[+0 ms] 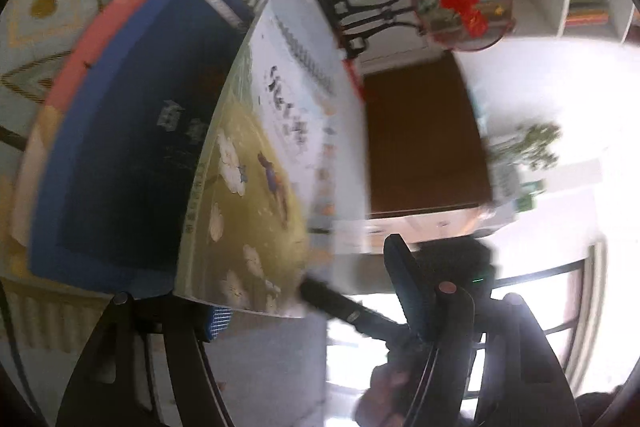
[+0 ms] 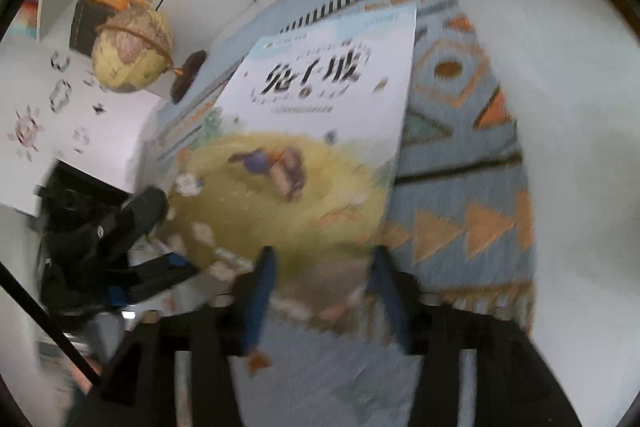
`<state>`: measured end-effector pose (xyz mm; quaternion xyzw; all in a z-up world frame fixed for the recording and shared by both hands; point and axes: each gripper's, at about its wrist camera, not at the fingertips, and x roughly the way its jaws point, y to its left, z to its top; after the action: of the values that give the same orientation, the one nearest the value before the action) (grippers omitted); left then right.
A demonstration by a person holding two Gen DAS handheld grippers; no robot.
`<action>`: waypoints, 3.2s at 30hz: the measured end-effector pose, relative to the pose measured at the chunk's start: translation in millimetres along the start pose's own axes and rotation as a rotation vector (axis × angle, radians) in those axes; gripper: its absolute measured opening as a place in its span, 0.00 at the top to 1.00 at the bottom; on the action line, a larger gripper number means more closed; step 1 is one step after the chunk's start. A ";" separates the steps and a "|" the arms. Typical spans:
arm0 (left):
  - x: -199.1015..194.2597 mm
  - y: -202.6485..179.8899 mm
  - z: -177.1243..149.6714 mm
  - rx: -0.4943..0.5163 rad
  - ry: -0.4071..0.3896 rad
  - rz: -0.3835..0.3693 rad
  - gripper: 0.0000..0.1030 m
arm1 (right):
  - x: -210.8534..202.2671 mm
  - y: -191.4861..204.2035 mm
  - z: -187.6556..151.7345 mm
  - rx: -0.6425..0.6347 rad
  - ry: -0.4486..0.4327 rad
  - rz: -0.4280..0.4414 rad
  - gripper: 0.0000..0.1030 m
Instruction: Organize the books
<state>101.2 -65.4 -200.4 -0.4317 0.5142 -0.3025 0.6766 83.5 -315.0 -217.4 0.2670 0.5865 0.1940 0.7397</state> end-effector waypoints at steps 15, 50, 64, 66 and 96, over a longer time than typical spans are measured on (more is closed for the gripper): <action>-0.2 -3.0 8.7 -0.098 0.038 -0.084 0.37 | 6.9 -44.2 -18.3 0.382 0.050 0.401 0.44; 3.1 -52.8 -43.7 0.279 -0.065 0.260 0.30 | -60.8 55.7 -32.5 -0.380 -0.140 -0.174 0.88; -129.1 -59.5 -89.8 0.206 -0.347 0.318 0.30 | -53.0 156.9 -98.2 -0.848 -0.181 -0.142 0.87; -164.1 -58.3 -89.3 0.199 -0.399 0.335 0.30 | -45.5 179.0 -103.4 -0.867 -0.185 -0.104 0.87; -388.0 142.8 80.5 0.088 -0.449 0.388 0.30 | 249.7 435.7 -56.7 -0.783 -0.093 -0.037 0.82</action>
<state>61.4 351.1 -151.7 -0.3516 0.4108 -0.0864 0.8367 99.0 185.2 -146.5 -0.0373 0.4389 0.3774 0.8146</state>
